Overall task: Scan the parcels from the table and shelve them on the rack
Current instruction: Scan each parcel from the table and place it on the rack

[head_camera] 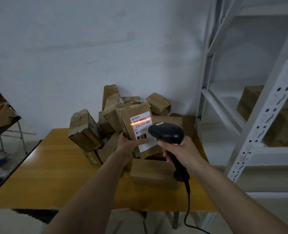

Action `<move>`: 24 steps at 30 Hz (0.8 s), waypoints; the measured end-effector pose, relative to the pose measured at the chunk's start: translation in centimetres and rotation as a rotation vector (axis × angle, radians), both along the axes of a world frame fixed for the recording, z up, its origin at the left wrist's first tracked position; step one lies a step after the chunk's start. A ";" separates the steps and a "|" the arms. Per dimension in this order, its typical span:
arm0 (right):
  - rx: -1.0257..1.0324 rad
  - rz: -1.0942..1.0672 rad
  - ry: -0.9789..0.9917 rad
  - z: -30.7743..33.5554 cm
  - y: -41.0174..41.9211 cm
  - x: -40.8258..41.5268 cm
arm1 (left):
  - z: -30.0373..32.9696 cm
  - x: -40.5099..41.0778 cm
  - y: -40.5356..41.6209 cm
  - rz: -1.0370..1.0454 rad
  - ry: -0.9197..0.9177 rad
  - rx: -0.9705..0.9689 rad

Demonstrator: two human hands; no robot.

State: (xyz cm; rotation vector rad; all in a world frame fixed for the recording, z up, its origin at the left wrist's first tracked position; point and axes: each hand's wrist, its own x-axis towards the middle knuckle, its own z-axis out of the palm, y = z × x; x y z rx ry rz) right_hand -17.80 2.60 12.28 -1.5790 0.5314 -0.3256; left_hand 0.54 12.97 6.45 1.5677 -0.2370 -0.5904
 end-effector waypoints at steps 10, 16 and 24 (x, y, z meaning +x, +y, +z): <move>0.053 -0.076 -0.021 -0.2 -0.2 -0.6 | 0.1 -0.7 -1.1 -0.242 -0.038 0.076; 0.118 -0.265 -0.062 -1.0 -1.8 -3.0 | -0.8 -1.7 -3.5 -0.505 0.090 0.151; 0.149 -0.348 -0.136 -1.9 -3.2 -9.8 | -0.9 -7.7 -5.5 -0.813 0.174 0.145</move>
